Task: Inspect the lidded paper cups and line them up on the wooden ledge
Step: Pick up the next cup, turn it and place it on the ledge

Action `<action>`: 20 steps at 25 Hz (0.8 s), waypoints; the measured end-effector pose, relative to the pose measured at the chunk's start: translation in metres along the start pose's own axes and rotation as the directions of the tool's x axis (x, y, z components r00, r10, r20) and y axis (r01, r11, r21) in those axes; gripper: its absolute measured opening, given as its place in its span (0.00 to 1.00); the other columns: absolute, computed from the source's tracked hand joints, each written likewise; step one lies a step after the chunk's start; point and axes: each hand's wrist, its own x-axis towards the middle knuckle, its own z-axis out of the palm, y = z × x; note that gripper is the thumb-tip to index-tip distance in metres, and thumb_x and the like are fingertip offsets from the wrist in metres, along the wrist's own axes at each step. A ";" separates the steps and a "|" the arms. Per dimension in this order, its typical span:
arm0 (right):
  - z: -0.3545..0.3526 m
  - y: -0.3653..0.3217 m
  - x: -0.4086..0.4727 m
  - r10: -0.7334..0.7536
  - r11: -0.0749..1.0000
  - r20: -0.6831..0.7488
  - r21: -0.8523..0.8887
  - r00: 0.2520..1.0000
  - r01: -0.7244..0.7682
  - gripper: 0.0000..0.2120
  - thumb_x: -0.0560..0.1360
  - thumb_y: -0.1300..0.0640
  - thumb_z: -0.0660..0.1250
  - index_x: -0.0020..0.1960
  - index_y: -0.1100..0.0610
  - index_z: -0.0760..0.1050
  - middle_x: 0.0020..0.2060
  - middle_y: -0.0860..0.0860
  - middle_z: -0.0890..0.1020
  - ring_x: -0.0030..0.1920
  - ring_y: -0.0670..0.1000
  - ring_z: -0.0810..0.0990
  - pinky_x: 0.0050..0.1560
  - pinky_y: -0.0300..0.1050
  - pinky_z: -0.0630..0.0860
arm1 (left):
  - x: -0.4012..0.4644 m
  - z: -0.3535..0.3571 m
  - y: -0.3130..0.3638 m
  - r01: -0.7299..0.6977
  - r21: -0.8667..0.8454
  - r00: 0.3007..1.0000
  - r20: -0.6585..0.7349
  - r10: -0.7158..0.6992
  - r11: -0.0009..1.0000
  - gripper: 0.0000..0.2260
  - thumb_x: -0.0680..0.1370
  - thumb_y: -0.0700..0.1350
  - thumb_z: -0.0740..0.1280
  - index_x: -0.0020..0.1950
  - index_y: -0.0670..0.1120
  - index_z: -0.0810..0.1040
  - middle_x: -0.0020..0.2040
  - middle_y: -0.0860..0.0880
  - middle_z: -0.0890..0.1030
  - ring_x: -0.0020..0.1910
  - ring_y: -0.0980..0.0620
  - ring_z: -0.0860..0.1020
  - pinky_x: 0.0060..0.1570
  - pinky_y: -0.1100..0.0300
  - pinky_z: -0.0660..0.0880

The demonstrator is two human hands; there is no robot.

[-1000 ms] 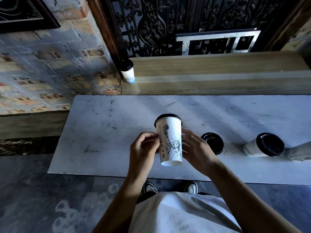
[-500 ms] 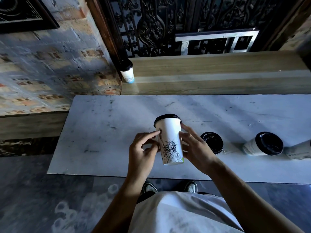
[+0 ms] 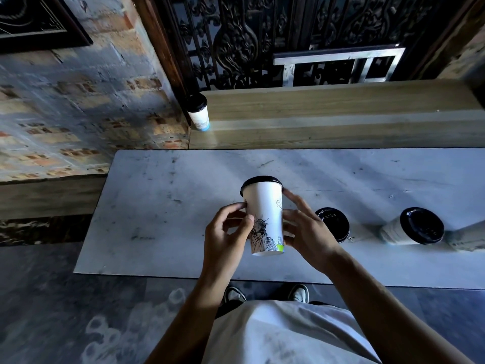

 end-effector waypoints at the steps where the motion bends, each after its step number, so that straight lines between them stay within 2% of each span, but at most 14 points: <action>1: -0.001 -0.001 0.000 -0.006 1.000 0.012 -0.001 1.000 0.006 0.24 0.80 0.63 0.62 0.70 0.40 0.75 0.47 0.58 0.80 0.44 0.57 0.76 0.43 0.51 0.76 | 0.000 0.001 0.000 0.002 0.001 1.000 0.001 -0.002 1.000 0.11 0.70 0.56 0.74 0.52 0.61 0.84 0.47 0.54 0.88 0.48 0.54 0.85 0.53 0.48 0.83; 3: -0.001 -0.002 -0.001 -0.017 1.000 0.027 0.010 0.999 0.017 0.25 0.78 0.62 0.65 0.71 0.41 0.74 0.47 0.58 0.82 0.42 0.56 0.77 0.41 0.49 0.78 | 0.001 0.001 -0.001 0.011 -0.009 1.000 0.002 -0.011 1.000 0.11 0.70 0.56 0.73 0.52 0.61 0.84 0.48 0.53 0.88 0.48 0.53 0.85 0.54 0.46 0.83; 5: -0.001 -0.002 -0.001 -0.017 1.000 0.024 0.020 1.000 0.017 0.26 0.75 0.61 0.67 0.71 0.44 0.73 0.45 0.57 0.83 0.39 0.54 0.79 0.38 0.48 0.79 | 0.002 0.000 -0.002 0.016 -0.012 1.000 -0.005 -0.016 1.000 0.10 0.70 0.55 0.73 0.51 0.61 0.84 0.49 0.53 0.88 0.49 0.52 0.85 0.53 0.48 0.83; 9: -0.002 0.000 0.001 -0.001 1.000 0.002 -0.007 1.000 0.001 0.27 0.73 0.60 0.69 0.71 0.50 0.74 0.41 0.53 0.83 0.38 0.51 0.81 0.40 0.47 0.80 | 0.003 -0.002 0.000 -0.057 0.042 0.998 -0.012 0.058 0.997 0.11 0.72 0.47 0.70 0.51 0.61 0.85 0.48 0.54 0.87 0.48 0.54 0.85 0.47 0.63 0.80; 11: -0.002 -0.001 0.002 0.004 1.000 0.001 -0.029 1.000 -0.004 0.27 0.71 0.59 0.70 0.70 0.50 0.75 0.41 0.53 0.83 0.40 0.52 0.81 0.42 0.47 0.79 | 0.004 -0.003 0.000 -0.079 0.067 0.997 -0.004 0.079 0.995 0.15 0.72 0.41 0.68 0.50 0.60 0.85 0.49 0.53 0.87 0.47 0.54 0.85 0.47 0.61 0.81; 13: -0.002 -0.002 0.002 -0.004 1.000 0.004 -0.029 1.000 0.004 0.27 0.71 0.59 0.69 0.70 0.50 0.76 0.42 0.54 0.82 0.41 0.53 0.80 0.44 0.49 0.77 | 0.005 -0.002 -0.001 -0.063 0.065 0.998 -0.003 0.063 0.996 0.16 0.72 0.39 0.68 0.49 0.59 0.86 0.50 0.52 0.87 0.49 0.52 0.85 0.49 0.54 0.84; 16: -0.003 -0.002 0.005 -0.011 1.000 0.010 0.000 1.000 0.011 0.24 0.77 0.63 0.64 0.70 0.47 0.75 0.44 0.56 0.81 0.43 0.56 0.76 0.47 0.52 0.75 | 0.006 0.003 -0.001 0.016 0.005 1.000 -0.025 -0.016 1.000 0.13 0.72 0.41 0.68 0.49 0.57 0.86 0.48 0.51 0.88 0.48 0.49 0.86 0.50 0.50 0.84; 20: -0.003 -0.004 0.006 -0.017 1.000 0.019 -0.020 1.000 0.018 0.25 0.80 0.67 0.60 0.70 0.43 0.75 0.45 0.57 0.83 0.39 0.53 0.78 0.45 0.50 0.77 | 0.006 0.006 0.001 0.033 -0.023 0.998 -0.046 -0.034 0.999 0.07 0.72 0.47 0.71 0.46 0.59 0.85 0.46 0.54 0.88 0.46 0.57 0.85 0.45 0.62 0.81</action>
